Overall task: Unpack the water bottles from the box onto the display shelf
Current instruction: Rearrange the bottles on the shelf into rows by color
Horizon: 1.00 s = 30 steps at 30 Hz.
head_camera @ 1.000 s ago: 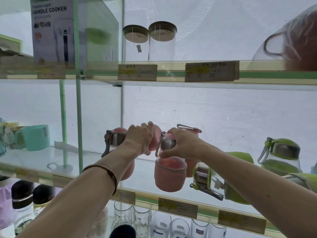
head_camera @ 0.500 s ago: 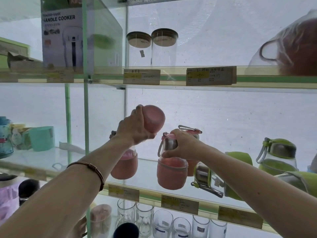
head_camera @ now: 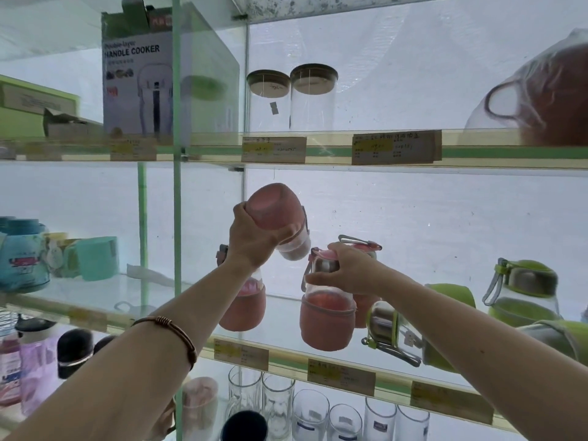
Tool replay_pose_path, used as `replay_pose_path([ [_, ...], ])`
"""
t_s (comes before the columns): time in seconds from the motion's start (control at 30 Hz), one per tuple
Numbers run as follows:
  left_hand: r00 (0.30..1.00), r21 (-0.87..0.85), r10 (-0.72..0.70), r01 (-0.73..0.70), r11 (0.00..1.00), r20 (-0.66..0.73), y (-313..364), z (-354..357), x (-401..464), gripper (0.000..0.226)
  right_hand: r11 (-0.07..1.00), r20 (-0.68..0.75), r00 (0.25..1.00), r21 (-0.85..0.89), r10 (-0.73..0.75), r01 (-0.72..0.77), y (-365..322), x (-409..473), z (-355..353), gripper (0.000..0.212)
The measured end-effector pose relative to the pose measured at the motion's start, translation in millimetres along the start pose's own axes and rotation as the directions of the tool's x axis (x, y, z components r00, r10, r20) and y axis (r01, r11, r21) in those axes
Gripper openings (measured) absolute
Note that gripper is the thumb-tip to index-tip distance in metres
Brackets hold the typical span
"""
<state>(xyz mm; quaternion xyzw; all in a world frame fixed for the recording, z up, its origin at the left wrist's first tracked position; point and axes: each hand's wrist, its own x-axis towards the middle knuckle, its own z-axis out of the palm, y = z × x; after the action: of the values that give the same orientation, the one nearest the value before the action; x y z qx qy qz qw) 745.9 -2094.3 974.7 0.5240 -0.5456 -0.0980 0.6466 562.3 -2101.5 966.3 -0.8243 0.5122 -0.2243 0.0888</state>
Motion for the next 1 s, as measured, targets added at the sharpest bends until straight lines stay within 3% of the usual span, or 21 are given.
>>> replay_pose_path([
  [0.17, 0.995, -0.190, -0.092, 0.084, 0.978, -0.036, -0.8, 2.1, -7.0, 0.091, 0.993, -0.004, 0.999, 0.103, 0.052, -0.052, 5.2, 7.7, 2.7, 0.064],
  [0.27, 0.989, -0.301, -0.146, 0.128, 0.945, -0.038, -5.1, 4.0, -10.4, 0.096, 0.974, -0.018, 0.997, 0.214, 0.074, -0.068, 5.9, 6.4, 0.2, 0.076],
  [0.37, 0.985, -0.427, -0.165, 0.131, 0.895, -0.042, -8.6, 4.7, -10.6, 0.099, 0.943, -0.032, 0.997, 0.327, 0.065, -0.051, 7.6, 7.4, -4.1, 0.091],
  [0.57, 0.974, -0.555, -0.195, 0.099, 0.826, -0.116, -3.9, 1.9, -10.3, 0.104, 0.914, -0.056, 0.998, 0.406, 0.009, 0.014, -1.2, 14.9, -7.5, 0.095],
  [0.8, 0.971, -0.674, -0.239, 0.191, 0.714, 0.022, -0.5, 13.1, -12.3, 0.082, 0.864, -0.106, 0.992, 0.504, 0.062, 0.000, -17.6, 34.7, -11.5, 0.084],
  [1.0, 0.949, -0.707, -0.274, 0.303, 0.640, 0.158, -3.6, 17.5, -7.2, 0.085, 0.818, -0.083, 0.993, 0.575, 0.089, -0.025, 1.4, 51.6, -14.0, 0.114],
])
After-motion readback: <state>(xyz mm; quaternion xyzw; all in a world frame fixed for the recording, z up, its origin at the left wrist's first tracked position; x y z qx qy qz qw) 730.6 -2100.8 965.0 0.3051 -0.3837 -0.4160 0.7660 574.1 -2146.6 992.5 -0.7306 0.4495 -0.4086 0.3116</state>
